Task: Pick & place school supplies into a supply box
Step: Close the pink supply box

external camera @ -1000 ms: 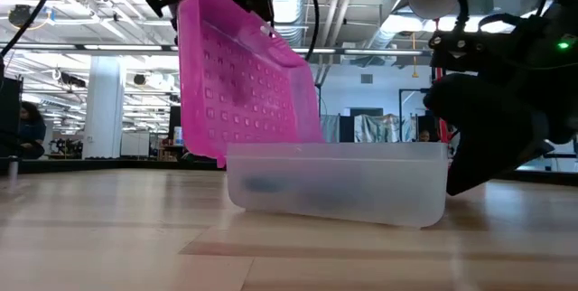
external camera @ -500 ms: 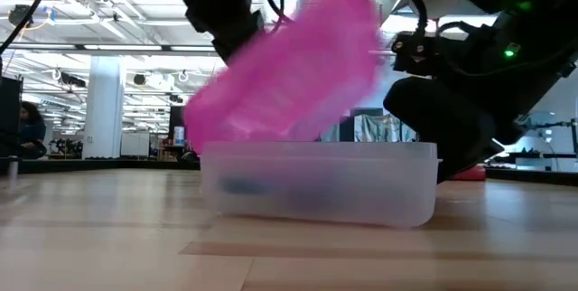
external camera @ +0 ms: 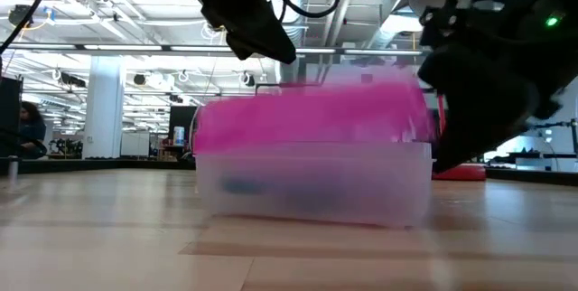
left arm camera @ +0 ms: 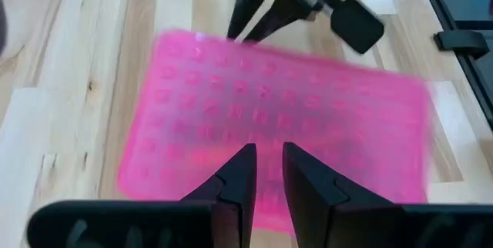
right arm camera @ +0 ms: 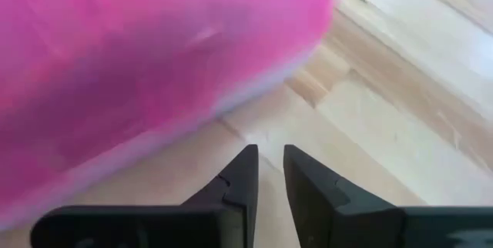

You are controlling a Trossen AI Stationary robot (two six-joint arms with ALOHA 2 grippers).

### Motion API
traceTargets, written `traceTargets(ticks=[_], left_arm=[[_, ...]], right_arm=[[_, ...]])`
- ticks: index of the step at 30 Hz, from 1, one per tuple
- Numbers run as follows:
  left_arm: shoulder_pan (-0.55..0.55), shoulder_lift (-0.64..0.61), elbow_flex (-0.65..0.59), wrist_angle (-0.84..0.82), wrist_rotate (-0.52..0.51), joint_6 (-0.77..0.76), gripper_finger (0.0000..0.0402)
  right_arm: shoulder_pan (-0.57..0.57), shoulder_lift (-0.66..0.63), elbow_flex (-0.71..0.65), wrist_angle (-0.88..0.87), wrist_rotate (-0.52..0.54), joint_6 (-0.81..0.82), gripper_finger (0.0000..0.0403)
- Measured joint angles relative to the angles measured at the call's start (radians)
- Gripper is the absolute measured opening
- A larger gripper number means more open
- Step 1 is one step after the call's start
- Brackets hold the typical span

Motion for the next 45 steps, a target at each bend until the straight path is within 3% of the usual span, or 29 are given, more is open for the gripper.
traceTargets(ticks=[8,16,23,37,45], left_arm=[[0.000,0.049,-0.001,0.042,0.011,0.010,0.0059],[-0.011,0.169,0.000,0.194,0.112,-0.025,0.0059],[-0.018,0.224,0.002,0.216,0.106,-0.073,0.0059],[-0.008,0.235,0.004,0.172,-0.099,-0.229,0.0059],[0.004,0.236,0.001,0.164,-0.236,-0.406,0.0059]], right_arm=[[0.079,-0.064,0.005,-0.141,0.055,0.153,0.0038],[0.123,-0.067,0.005,-0.110,0.076,0.155,0.0005],[0.133,-0.067,-0.031,-0.053,0.073,0.206,0.0001],[0.118,-0.066,-0.076,0.017,0.075,0.234,0.0000],[0.118,-0.066,-0.076,0.016,0.075,0.232,0.0000]])
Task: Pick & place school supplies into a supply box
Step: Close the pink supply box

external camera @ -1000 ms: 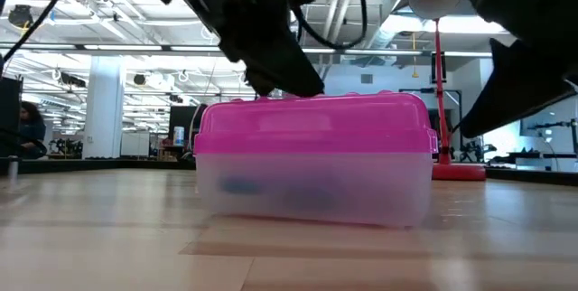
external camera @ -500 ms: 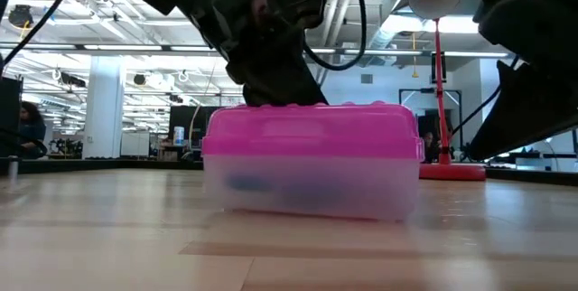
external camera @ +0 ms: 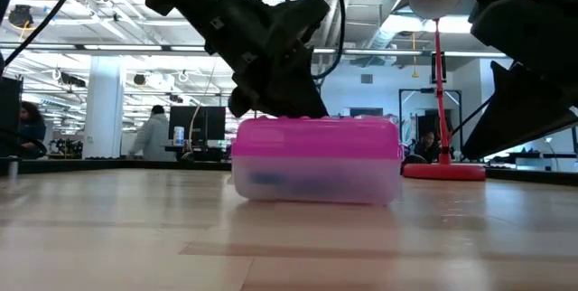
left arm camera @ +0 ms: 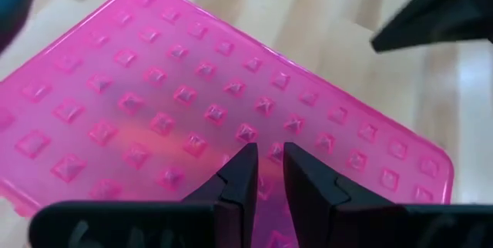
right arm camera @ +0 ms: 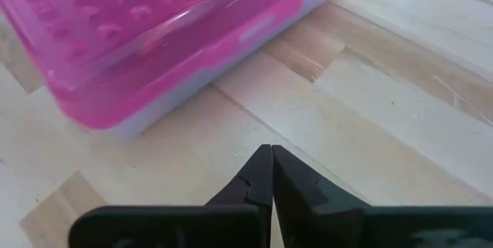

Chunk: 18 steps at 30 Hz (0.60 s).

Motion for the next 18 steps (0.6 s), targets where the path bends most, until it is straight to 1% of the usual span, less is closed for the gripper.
traceTargets(ticks=[4,10,18], left_arm=[[0.001,0.001,0.000,-0.014,-0.053,-0.063,0.0059],[0.006,0.001,0.000,-0.024,-0.094,-0.114,0.0059],[0.008,0.001,-0.001,-0.022,-0.110,-0.103,0.0059]], right_arm=[[0.000,0.000,0.000,0.000,0.000,-0.007,0.0001],[0.000,0.000,0.000,-0.001,0.000,-0.008,0.0001],[0.000,0.000,0.000,-0.001,-0.001,-0.009,0.0001]])
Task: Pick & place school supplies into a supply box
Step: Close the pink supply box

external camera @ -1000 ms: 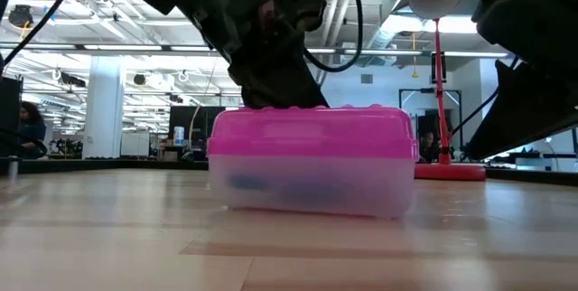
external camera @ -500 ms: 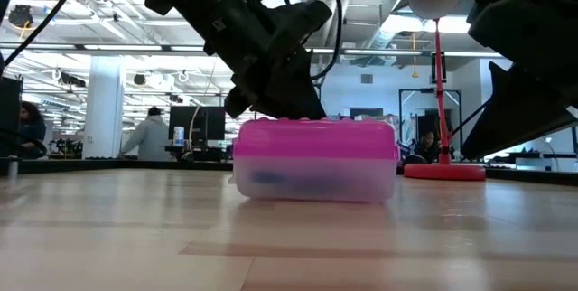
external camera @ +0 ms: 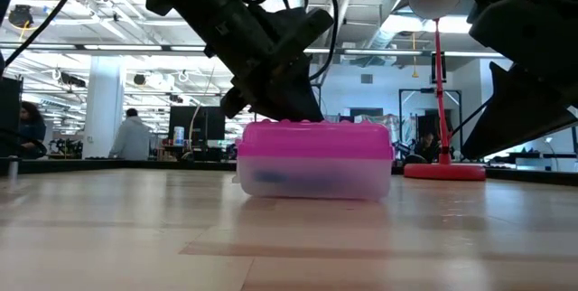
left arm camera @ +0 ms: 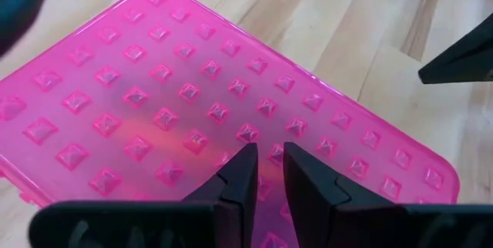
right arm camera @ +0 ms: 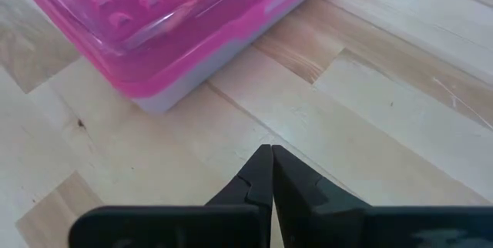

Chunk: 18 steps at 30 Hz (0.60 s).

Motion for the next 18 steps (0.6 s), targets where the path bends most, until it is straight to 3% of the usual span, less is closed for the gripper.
traceTargets(ticks=[10,18], left_arm=[[0.009,0.000,0.000,-0.021,-0.043,-0.031,0.0059],[0.010,0.001,0.001,0.006,-0.029,0.044,0.0059]], right_arm=[[0.003,0.000,0.000,0.000,-0.003,0.000,0.0001],[0.003,0.000,0.000,0.001,-0.003,0.000,0.0001]])
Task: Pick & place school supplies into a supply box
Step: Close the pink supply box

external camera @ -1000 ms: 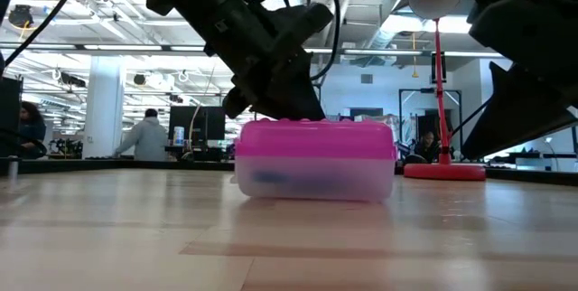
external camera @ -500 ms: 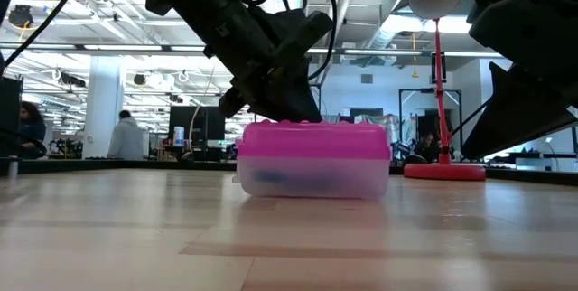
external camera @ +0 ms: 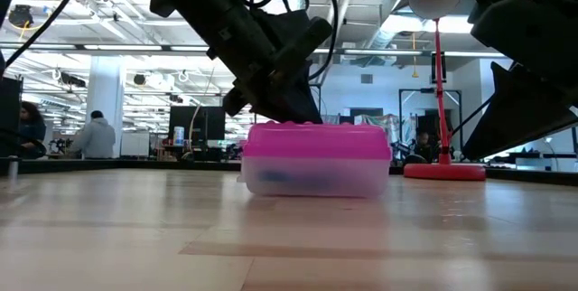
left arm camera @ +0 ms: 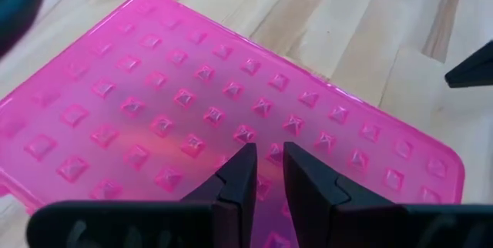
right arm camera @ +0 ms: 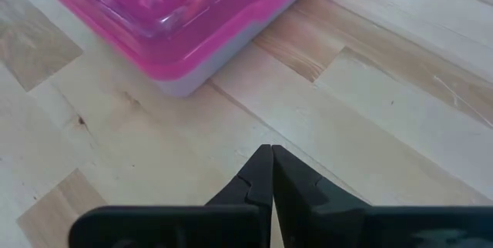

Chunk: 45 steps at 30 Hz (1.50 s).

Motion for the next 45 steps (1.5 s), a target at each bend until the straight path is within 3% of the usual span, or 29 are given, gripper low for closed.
traceTargets(ticks=[45], left_arm=[[-0.011,-0.047,0.005,-0.047,0.011,0.081,0.0059]], right_arm=[[-0.004,0.000,0.000,0.001,0.002,-0.025,0.0001]])
